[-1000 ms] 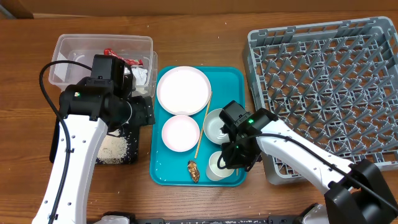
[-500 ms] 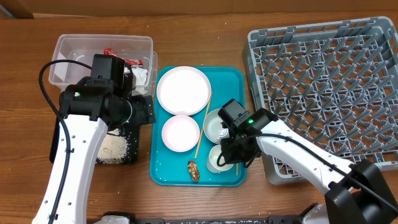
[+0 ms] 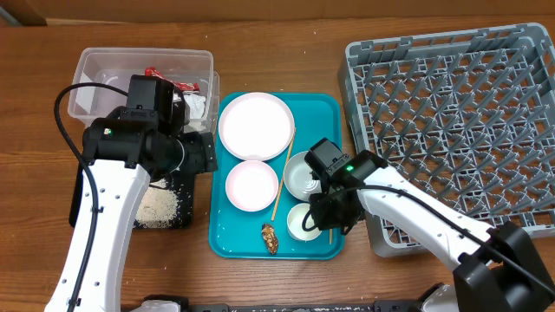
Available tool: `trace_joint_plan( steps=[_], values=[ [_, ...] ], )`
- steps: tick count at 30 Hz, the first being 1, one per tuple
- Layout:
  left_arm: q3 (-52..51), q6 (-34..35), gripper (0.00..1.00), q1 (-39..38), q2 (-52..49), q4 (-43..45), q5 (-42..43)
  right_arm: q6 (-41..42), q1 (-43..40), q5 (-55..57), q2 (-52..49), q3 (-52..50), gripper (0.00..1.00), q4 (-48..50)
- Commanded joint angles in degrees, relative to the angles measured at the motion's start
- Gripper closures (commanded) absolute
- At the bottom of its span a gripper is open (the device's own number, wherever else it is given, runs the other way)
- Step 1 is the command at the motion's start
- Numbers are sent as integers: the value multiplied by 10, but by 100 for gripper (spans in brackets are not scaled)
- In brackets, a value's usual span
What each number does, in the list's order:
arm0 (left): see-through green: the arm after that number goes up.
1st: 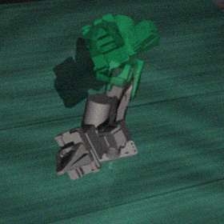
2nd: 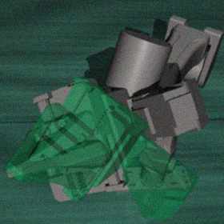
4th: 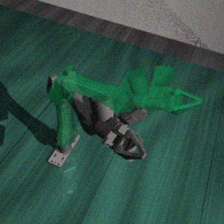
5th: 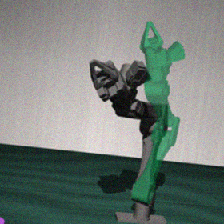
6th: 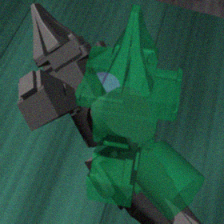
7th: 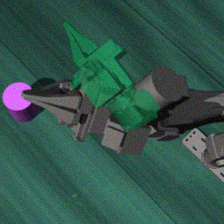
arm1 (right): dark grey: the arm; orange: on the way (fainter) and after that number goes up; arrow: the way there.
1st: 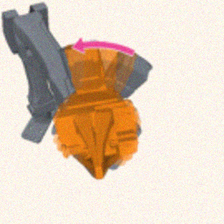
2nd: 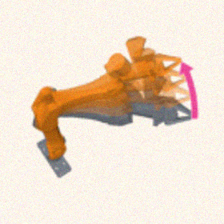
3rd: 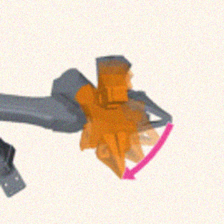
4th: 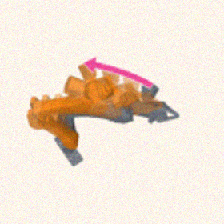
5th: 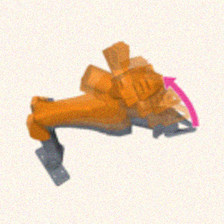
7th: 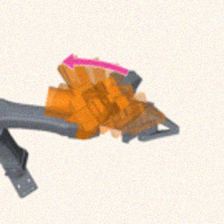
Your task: Sort waste into correct bins and load items into the dishwasher
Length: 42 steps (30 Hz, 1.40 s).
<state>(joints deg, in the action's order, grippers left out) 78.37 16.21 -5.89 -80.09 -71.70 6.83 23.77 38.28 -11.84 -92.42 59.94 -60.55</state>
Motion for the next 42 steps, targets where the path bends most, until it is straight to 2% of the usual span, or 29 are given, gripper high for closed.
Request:
trace_joint_plan(
  steps=[1,9,16,17,18,22,29,34,35,37,39,40,42],
  values=[
    [7,6,11,2,3,3,7,-15,1,-9,30,49,67,-28],
    [7,3,10,1,3,6,34,-30,-10,7,110,119,67,-82],
    [4,-38,12,-48,-3,10,81,-27,-103,30,190,126,66,-103],
    [3,-41,12,-62,-7,10,80,-28,-123,31,198,126,63,-106],
    [3,-47,13,-82,-14,10,81,-28,-151,34,207,126,54,-111],
    [0,-56,13,-147,-43,10,81,-28,-233,37,217,126,40,-125],
    [0,-59,13,-254,-131,13,81,-59,-317,37,215,125,32,-143],
    [0,-54,20,-311,-207,21,81,-62,-326,42,215,125,30,-146],
    [0,-54,22,-320,-222,24,81,-62,-326,42,215,125,29,-146],
    [0,-55,38,-332,-247,26,80,-62,-326,43,215,125,29,-146],
    [0,-55,65,-335,-265,28,76,-62,-326,43,215,125,29,-148],
    [0,-55,74,-335,-272,30,76,-62,-326,43,215,125,29,-150],
    [0,-55,81,-329,-276,37,76,-63,-326,43,215,125,29,-151]
  ],
)
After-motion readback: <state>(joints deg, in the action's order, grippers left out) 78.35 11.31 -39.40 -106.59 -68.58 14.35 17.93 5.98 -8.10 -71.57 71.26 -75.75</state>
